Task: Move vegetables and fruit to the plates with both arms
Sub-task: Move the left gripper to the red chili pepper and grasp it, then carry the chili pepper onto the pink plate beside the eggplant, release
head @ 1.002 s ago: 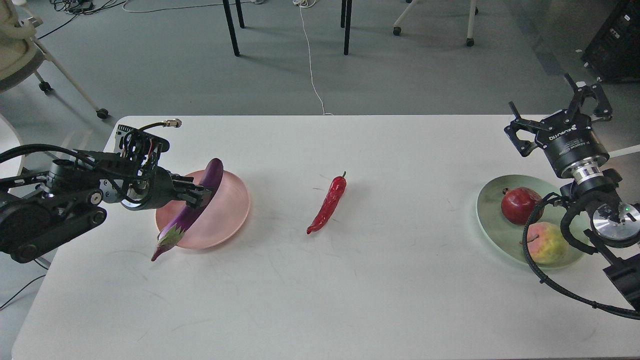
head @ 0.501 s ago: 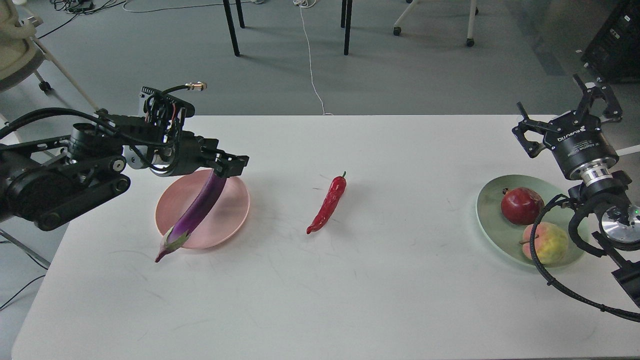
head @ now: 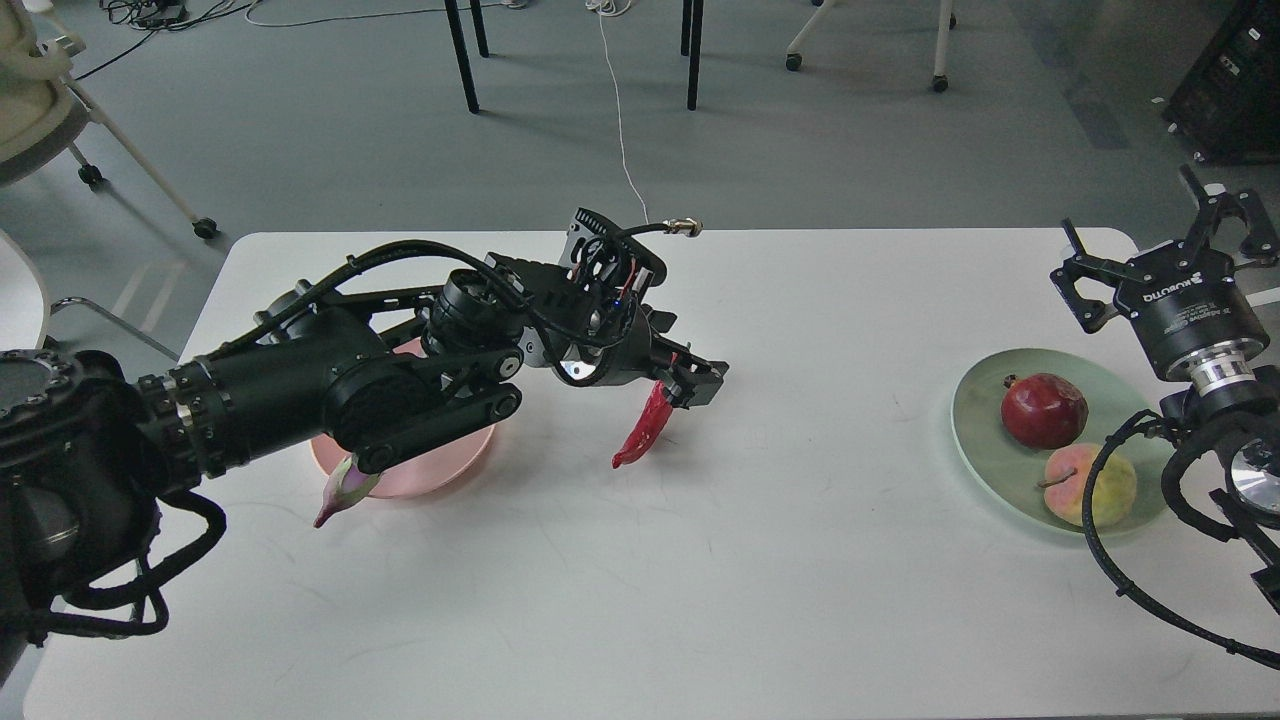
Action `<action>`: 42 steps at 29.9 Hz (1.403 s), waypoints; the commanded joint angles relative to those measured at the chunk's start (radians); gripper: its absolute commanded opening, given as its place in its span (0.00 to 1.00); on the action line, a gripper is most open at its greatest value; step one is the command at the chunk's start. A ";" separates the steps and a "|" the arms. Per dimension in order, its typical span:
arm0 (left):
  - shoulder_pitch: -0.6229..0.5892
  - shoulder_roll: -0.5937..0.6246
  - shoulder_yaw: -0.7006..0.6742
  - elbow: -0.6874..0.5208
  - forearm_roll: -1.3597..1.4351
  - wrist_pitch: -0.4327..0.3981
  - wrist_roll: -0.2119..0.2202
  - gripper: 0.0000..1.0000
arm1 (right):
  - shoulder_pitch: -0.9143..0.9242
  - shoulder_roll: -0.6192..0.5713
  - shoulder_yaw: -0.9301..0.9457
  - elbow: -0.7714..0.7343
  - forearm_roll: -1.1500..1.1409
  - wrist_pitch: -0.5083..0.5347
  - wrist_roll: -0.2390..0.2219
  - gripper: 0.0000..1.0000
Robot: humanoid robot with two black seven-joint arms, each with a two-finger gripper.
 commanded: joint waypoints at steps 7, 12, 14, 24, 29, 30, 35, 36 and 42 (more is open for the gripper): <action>0.040 -0.046 0.100 0.049 0.001 0.006 0.002 0.77 | 0.000 -0.001 0.000 0.003 0.000 0.000 -0.002 0.99; 0.066 -0.055 0.100 0.092 0.001 0.009 0.009 0.77 | 0.000 -0.001 -0.002 0.003 0.000 0.000 -0.002 0.99; 0.077 -0.072 0.100 0.126 0.001 0.018 0.020 0.77 | 0.000 0.001 0.000 0.004 0.000 0.000 -0.002 0.99; 0.077 -0.093 0.104 0.169 0.002 0.035 0.009 0.39 | 0.000 0.001 0.000 0.004 -0.002 0.000 -0.002 0.99; 0.071 -0.093 0.101 0.168 0.001 0.029 0.009 0.22 | 0.001 0.001 0.000 0.003 -0.002 0.000 -0.002 0.99; 0.073 -0.093 0.103 0.166 -0.001 0.029 0.009 0.21 | 0.001 0.001 -0.002 0.003 -0.002 0.000 -0.002 0.99; 0.074 -0.087 0.100 0.151 -0.002 0.029 0.012 0.15 | 0.001 0.001 -0.002 0.001 -0.002 0.000 -0.002 0.99; 0.074 -0.084 0.095 0.145 -0.005 0.031 0.015 0.15 | 0.003 0.001 -0.002 0.001 -0.003 0.000 -0.002 0.99; -0.005 0.038 0.060 -0.019 -0.033 0.016 0.023 0.16 | 0.010 -0.001 -0.002 0.001 -0.003 0.000 -0.003 0.99</action>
